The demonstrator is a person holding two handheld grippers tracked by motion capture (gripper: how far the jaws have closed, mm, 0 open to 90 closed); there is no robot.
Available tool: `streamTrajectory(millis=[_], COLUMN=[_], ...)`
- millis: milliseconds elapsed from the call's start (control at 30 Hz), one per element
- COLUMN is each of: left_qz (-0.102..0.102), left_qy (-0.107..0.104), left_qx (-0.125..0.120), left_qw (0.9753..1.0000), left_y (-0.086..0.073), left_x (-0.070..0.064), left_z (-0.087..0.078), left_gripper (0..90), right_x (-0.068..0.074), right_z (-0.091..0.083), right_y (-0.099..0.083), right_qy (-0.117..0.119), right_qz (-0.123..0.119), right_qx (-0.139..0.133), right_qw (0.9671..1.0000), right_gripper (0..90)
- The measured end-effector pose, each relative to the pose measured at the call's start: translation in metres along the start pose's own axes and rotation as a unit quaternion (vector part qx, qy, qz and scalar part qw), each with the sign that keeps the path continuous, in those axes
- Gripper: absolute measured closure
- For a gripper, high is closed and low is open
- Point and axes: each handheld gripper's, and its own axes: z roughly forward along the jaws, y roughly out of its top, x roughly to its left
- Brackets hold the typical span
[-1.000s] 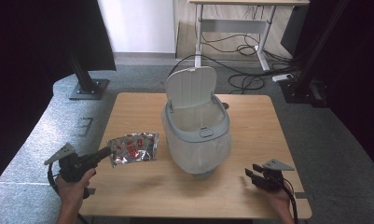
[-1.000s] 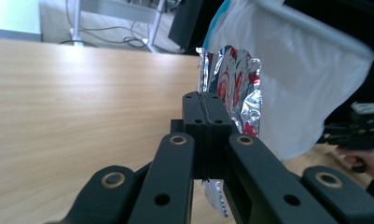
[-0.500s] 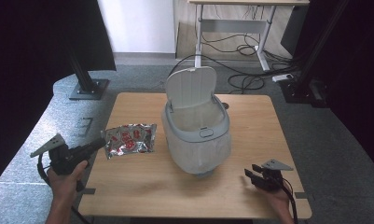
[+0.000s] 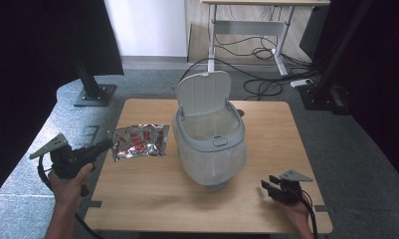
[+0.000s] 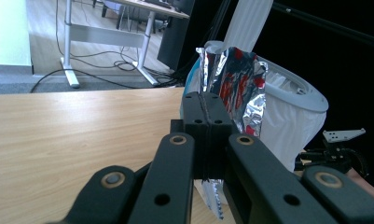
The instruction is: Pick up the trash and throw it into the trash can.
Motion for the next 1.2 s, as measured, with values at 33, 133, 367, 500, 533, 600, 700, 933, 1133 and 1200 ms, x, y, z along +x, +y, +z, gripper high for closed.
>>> streamTrajectory(millis=[33, 133, 367, 500, 533, 600, 700, 933, 1133, 1200], left_qz=[0.002, 0.003, 0.010, 0.013, 0.013, 0.014, 0.017, 0.024, 0.026, 0.027], left_qy=[-0.001, -0.003, -0.005, -0.006, -0.007, -0.009, -0.011, -0.012, -0.015, -0.017], left_qx=[0.001, 0.000, -0.001, -0.003, -0.004, -0.005, -0.007, -0.005, -0.004, -0.004], left_qw=[1.0000, 1.0000, 0.9999, 0.9999, 0.9999, 0.9998, 0.9998, 0.9996, 0.9995, 0.9995], left_y=[0.002, 0.006, 0.017, 0.022, 0.024, 0.026, 0.030, 0.038, 0.047, 0.050], left_x=[-0.001, -0.002, -0.007, -0.008, -0.008, -0.010, -0.013, -0.016, -0.020, -0.021], left_z=[0.001, 0.005, 0.008, 0.008, 0.008, 0.007, 0.008, 0.012, 0.019, 0.021], left_gripper=[90.0, 90.0, 90.0, 90.0, 90.0, 90.0, 90.0, 90.0, 90.0, 90.0], right_x=[0.000, 0.001, 0.002, -0.001, -0.001, -0.002, -0.002, -0.002, -0.002, -0.002], right_z=[0.000, 0.002, 0.005, 0.006, 0.006, 0.006, 0.006, 0.008, 0.008, 0.008], right_y=[0.000, -0.001, -0.002, -0.003, -0.003, -0.003, -0.003, -0.003, -0.003, -0.003], right_qy=[0.000, -0.001, 0.000, -0.002, -0.003, -0.004, -0.004, -0.004, -0.004, -0.004], right_qz=[-0.001, -0.004, -0.006, -0.001, 0.001, 0.003, 0.003, 0.003, 0.003, 0.002], right_qx=[0.001, 0.006, 0.015, 0.017, 0.018, 0.019, 0.020, 0.025, 0.026, 0.027], right_qw=[1.0000, 1.0000, 0.9999, 0.9999, 0.9998, 0.9998, 0.9998, 0.9997, 0.9996, 0.9996], right_gripper=[54.5, 54.3, 53.8, 53.7, 53.7, 53.7, 53.6, 53.5, 53.5, 53.5])
